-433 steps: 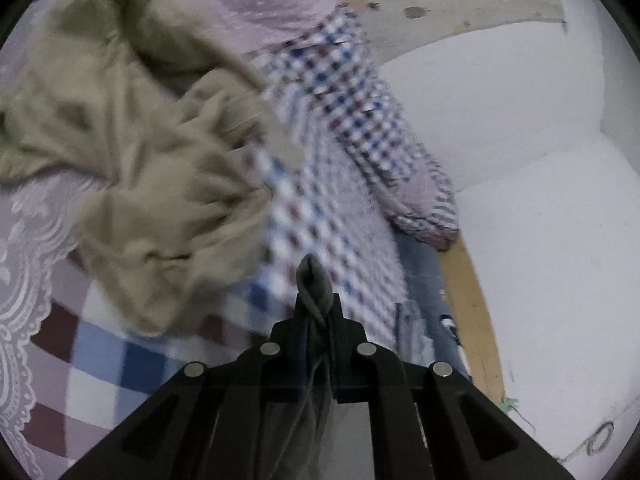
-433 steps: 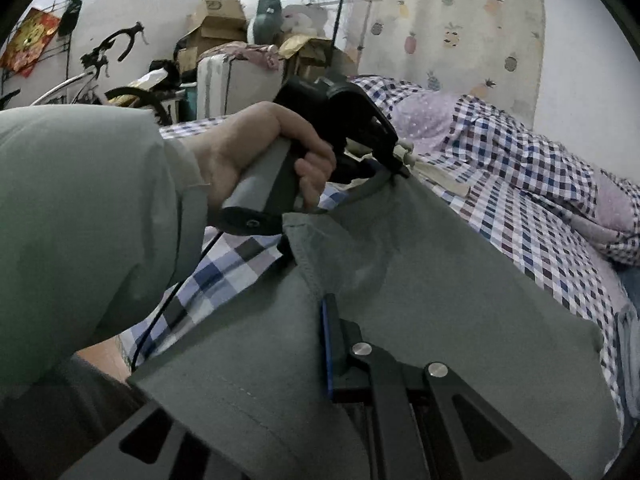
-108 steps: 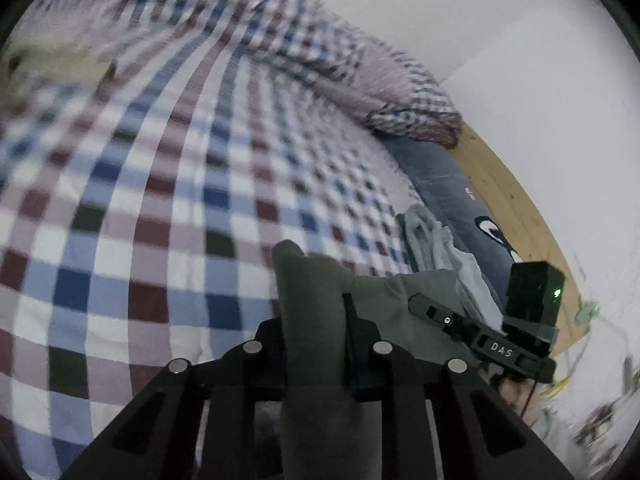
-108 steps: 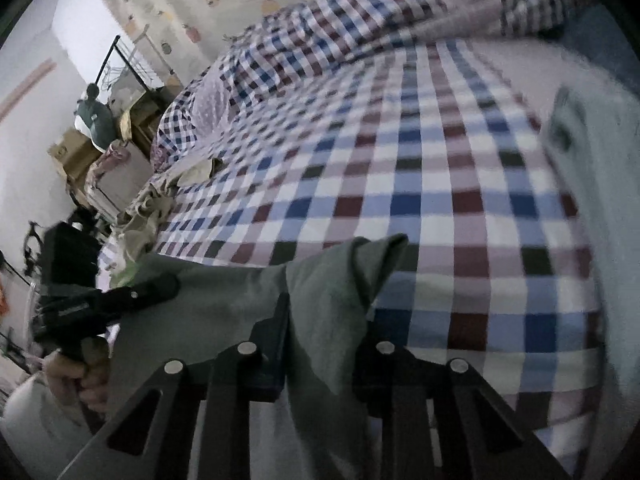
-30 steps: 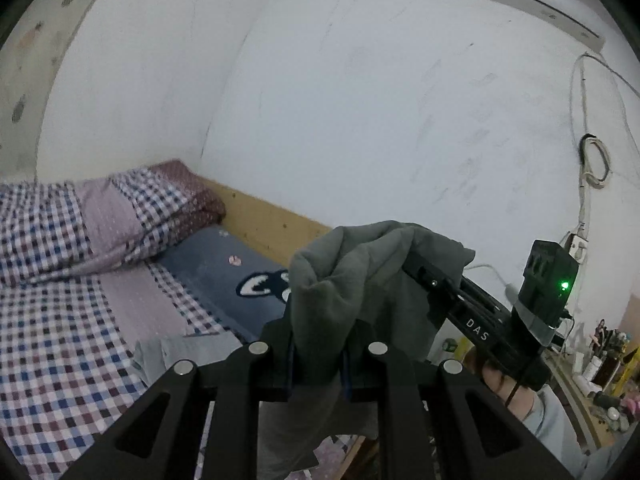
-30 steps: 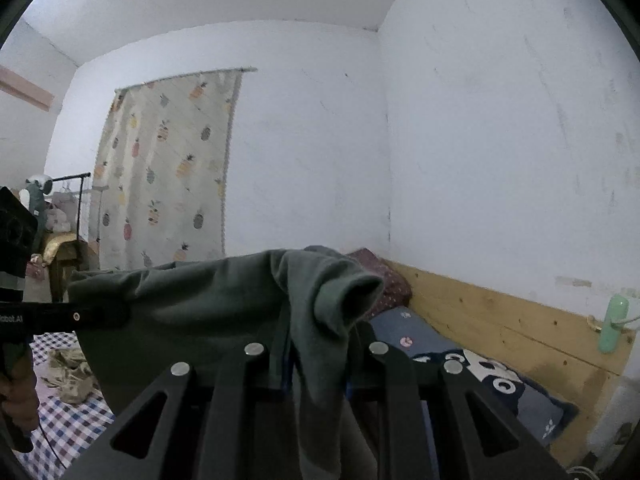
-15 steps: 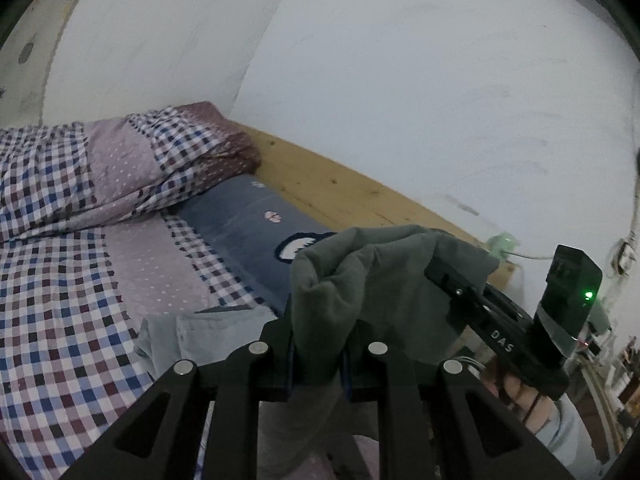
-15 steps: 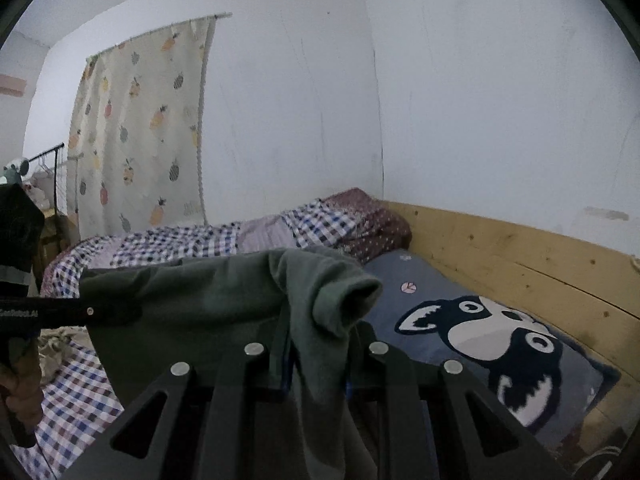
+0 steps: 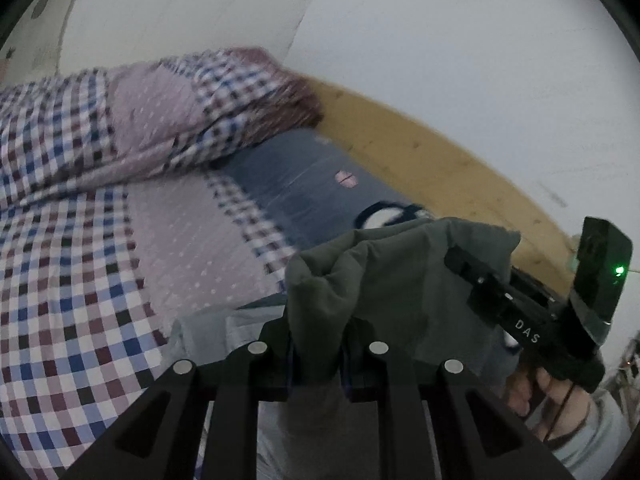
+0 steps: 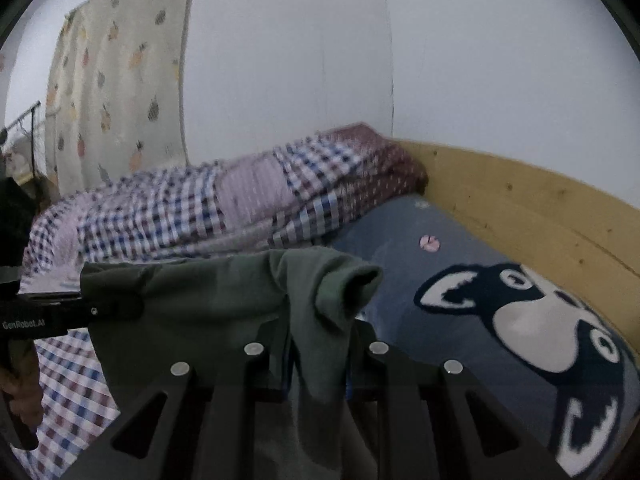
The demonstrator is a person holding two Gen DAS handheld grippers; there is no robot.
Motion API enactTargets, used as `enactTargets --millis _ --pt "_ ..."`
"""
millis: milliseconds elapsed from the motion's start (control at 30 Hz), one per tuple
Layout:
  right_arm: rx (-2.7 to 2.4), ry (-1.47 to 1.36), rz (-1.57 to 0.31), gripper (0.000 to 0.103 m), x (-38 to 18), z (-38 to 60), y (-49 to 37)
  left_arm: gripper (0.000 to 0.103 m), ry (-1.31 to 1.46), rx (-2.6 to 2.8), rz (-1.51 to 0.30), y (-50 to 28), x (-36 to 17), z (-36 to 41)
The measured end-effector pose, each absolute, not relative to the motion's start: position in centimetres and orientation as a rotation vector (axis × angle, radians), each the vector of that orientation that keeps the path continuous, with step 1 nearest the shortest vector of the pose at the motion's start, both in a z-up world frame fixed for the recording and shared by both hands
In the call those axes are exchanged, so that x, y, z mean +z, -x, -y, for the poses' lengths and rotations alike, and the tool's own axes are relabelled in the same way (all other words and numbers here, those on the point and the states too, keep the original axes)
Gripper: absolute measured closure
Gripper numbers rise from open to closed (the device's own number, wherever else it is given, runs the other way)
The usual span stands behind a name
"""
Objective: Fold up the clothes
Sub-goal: 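Lift the sweatshirt with both grippers and carry it toward the cartoon pillow, then lower the sweatshirt beside the cartoon pillow and open both grippers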
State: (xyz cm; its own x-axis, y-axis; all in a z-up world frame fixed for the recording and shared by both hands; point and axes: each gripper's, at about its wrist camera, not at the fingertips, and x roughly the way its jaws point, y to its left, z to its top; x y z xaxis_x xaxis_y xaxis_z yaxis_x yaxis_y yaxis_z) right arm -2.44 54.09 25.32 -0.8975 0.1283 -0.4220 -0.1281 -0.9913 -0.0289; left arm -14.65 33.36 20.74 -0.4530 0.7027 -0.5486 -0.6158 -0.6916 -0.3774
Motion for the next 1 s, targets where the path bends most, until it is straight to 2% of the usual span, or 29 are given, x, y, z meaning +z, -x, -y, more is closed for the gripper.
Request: enactTargets --millis 133,267,367,467,500,567,600,633,667,733,833,967,1000 --pt "2.891 0.767 -0.002 0.084 21.2 -54.5 7.0 0.085 0.959 2.178 0.144 17.5 16.6 -34.5" --pt "2.851 0.850 -0.009 0.084 17.4 -54.9 10.4 0.078 1.000 2.245 0.099 19.4 13.2 -35.3" --pt "2.815 0.890 0.014 0.083 15.3 -54.9 12.0 0.076 1.024 2.266 0.078 20.2 11.3 -35.7" --pt "2.771 0.920 0.047 0.080 13.6 -54.9 13.1 0.066 1.028 2.314 0.054 20.3 10.4 -35.4" --pt "2.749 0.928 0.059 0.079 13.1 -55.0 13.4 0.059 1.025 2.346 0.040 20.2 10.4 -35.1" --pt "2.679 0.916 0.067 0.072 12.6 -55.3 13.5 0.047 1.021 2.402 0.038 20.1 10.6 -34.0" --pt "2.649 0.893 0.061 0.072 12.6 -55.6 13.3 0.045 1.015 2.418 0.063 20.0 10.9 -33.1" --pt "2.631 0.840 0.043 0.065 13.0 -55.9 12.8 0.045 1.008 2.435 0.088 19.9 11.2 -32.2" --pt "2.619 0.782 0.021 0.050 13.4 -56.2 12.1 0.045 1.007 2.446 0.114 19.8 11.5 -31.2" --pt "2.623 0.648 -0.040 0.041 14.8 -56.7 10.2 0.044 1.016 2.455 0.164 19.5 12.4 -29.1" --pt "2.634 0.543 -0.110 0.038 17.1 -57.0 7.2 0.041 0.988 2.474 0.214 18.1 14.6 -26.2" --pt "2.708 0.448 -0.200 0.032 21.0 -55.9 2.4 0.024 0.888 2.509 0.286 14.6 19.2 -22.1" --pt "2.733 0.417 -0.220 0.030 22.2 -55.4 0.9 0.022 0.848 2.530 0.286 13.1 20.8 -21.1"
